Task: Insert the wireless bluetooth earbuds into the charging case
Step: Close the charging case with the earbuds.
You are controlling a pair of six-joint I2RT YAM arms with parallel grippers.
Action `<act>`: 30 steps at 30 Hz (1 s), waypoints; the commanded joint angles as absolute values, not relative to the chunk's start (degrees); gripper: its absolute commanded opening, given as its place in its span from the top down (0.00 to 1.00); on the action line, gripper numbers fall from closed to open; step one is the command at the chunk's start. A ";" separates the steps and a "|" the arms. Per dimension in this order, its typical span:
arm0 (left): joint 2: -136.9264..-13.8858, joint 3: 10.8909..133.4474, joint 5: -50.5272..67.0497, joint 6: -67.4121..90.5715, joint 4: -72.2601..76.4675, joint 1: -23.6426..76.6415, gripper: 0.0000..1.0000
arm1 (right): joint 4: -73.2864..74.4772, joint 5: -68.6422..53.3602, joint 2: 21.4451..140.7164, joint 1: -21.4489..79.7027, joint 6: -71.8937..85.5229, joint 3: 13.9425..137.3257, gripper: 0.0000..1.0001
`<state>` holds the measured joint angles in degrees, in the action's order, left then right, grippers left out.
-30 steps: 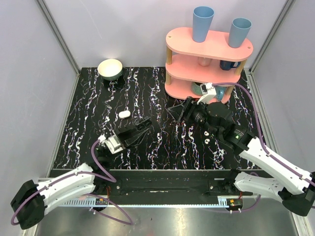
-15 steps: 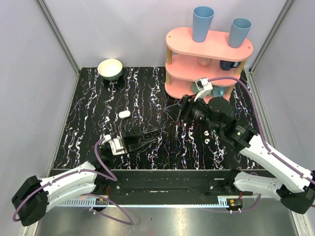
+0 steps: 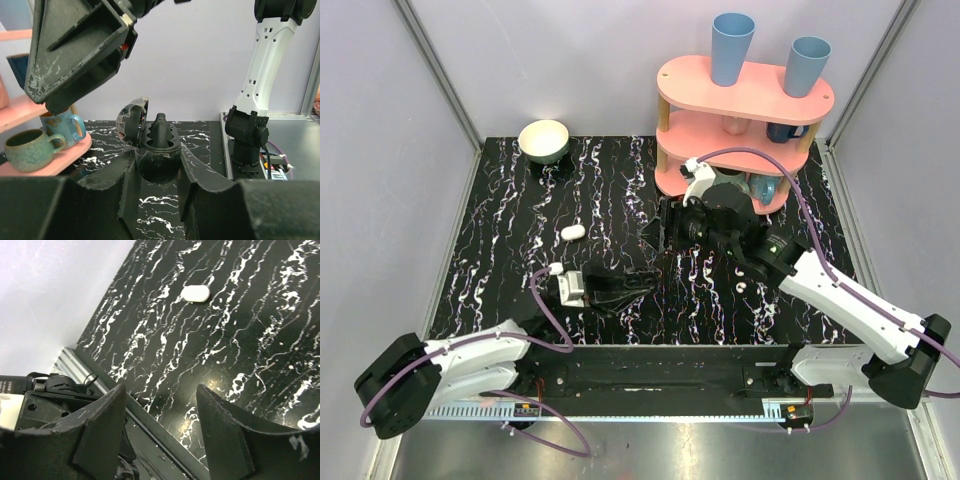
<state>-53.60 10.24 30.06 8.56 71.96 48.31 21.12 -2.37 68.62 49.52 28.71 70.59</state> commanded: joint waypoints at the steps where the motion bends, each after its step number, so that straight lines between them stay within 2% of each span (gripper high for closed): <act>1: -55.10 12.30 30.85 11.51 82.79 48.16 1.00 | 27.24 4.30 69.08 51.15 26.98 75.32 0.35; 9: -57.30 13.18 28.83 12.22 84.20 48.08 1.00 | 28.91 4.40 69.17 55.19 26.63 74.09 0.34; 23: -55.64 11.86 17.84 12.04 82.27 48.08 1.00 | 29.88 10.81 65.04 62.31 30.14 67.68 0.34; 28: -54.50 11.69 17.58 12.57 78.67 48.08 1.00 | 30.06 20.81 63.11 62.40 33.13 67.06 0.29; 30: -52.48 11.78 17.05 13.27 73.26 48.08 1.00 | 29.97 26.94 61.97 62.31 33.66 66.36 0.24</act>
